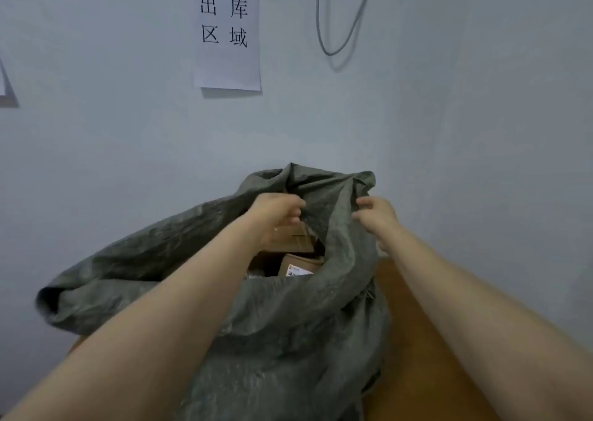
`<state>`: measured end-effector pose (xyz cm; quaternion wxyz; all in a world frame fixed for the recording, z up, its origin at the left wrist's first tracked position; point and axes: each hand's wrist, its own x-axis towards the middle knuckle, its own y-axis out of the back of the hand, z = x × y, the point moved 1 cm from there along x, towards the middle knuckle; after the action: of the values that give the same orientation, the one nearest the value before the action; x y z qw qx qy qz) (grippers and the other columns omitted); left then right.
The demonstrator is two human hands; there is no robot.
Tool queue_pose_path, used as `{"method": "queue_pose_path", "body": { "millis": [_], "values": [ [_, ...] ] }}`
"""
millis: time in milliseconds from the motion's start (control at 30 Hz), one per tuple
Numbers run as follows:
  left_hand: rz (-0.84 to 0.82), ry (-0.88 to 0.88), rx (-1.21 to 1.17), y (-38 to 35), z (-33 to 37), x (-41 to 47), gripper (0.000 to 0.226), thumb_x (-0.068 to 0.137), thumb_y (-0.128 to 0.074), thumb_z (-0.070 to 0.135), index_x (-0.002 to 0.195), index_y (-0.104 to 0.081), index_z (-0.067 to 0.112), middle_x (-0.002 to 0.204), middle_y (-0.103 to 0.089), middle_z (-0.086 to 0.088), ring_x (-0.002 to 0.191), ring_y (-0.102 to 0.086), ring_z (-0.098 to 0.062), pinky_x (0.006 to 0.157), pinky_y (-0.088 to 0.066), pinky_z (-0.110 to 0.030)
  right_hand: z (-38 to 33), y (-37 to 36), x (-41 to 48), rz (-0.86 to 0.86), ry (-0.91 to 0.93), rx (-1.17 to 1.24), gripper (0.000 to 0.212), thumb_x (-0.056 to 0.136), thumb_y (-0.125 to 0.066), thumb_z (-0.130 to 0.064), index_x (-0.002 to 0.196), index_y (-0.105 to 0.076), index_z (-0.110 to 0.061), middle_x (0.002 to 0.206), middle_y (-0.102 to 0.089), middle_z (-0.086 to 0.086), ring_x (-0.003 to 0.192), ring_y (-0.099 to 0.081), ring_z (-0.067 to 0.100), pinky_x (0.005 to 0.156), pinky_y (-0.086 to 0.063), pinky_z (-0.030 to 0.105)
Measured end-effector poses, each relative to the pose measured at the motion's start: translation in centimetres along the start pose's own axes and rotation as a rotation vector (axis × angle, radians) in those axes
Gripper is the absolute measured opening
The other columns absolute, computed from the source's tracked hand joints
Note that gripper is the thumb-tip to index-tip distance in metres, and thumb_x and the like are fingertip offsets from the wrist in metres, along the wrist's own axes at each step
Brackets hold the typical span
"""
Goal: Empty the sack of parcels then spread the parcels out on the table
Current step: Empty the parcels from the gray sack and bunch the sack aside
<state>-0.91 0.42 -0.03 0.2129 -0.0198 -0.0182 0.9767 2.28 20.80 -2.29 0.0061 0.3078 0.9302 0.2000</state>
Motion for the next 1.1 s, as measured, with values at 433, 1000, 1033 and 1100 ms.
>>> {"method": "queue_pose_path", "body": {
  "millis": [433,1000,1033,1100],
  "values": [
    [-0.105,-0.151,1.407,-2.3,-11.8,-0.4,0.06,0.084,-0.063,0.029,0.137,-0.037,0.019,0.133,-0.051,-0.008,0.121,-0.05,-0.03,0.101,-0.039,-0.047,7.5,-2.9,-1.1,-0.088,-0.441,0.372,0.058,0.074,-0.078,-0.008,0.119,-0.041,-0.008,0.129,-0.048,0.013,0.118,-0.05,0.035,0.085,-0.052,0.047],
    [0.378,-0.675,1.727,-5.7,-6.9,-0.6,0.116,0.076,-0.043,0.075,0.145,0.021,0.007,0.152,0.022,-0.027,0.141,0.023,-0.039,0.107,0.023,-0.057,-4.3,0.6,2.3,0.13,-0.031,0.403,0.017,0.075,-0.072,-0.003,0.066,-0.058,-0.008,0.067,-0.06,0.009,0.057,-0.059,0.021,0.045,-0.05,0.025],
    [0.392,-0.614,1.736,-5.6,-7.1,-0.3,0.118,0.077,-0.047,0.072,0.142,0.028,0.007,0.151,0.027,-0.025,0.14,0.026,-0.039,0.104,0.027,-0.058,-4.6,0.6,2.1,0.11,-0.025,0.4,0.018,0.076,-0.072,-0.004,0.067,-0.057,-0.007,0.066,-0.058,0.009,0.053,-0.057,0.018,0.042,-0.05,0.023],
    [0.39,-0.623,1.728,-5.4,-6.8,0.2,0.098,0.091,-0.047,0.049,0.144,0.025,0.009,0.155,0.016,-0.021,0.145,0.012,-0.036,0.104,0.027,-0.059,-5.0,0.9,1.7,0.036,0.003,0.367,0.016,0.076,-0.073,-0.008,0.071,-0.058,-0.007,0.067,-0.059,0.008,0.051,-0.056,0.016,0.039,-0.047,0.019]
  ]
}}
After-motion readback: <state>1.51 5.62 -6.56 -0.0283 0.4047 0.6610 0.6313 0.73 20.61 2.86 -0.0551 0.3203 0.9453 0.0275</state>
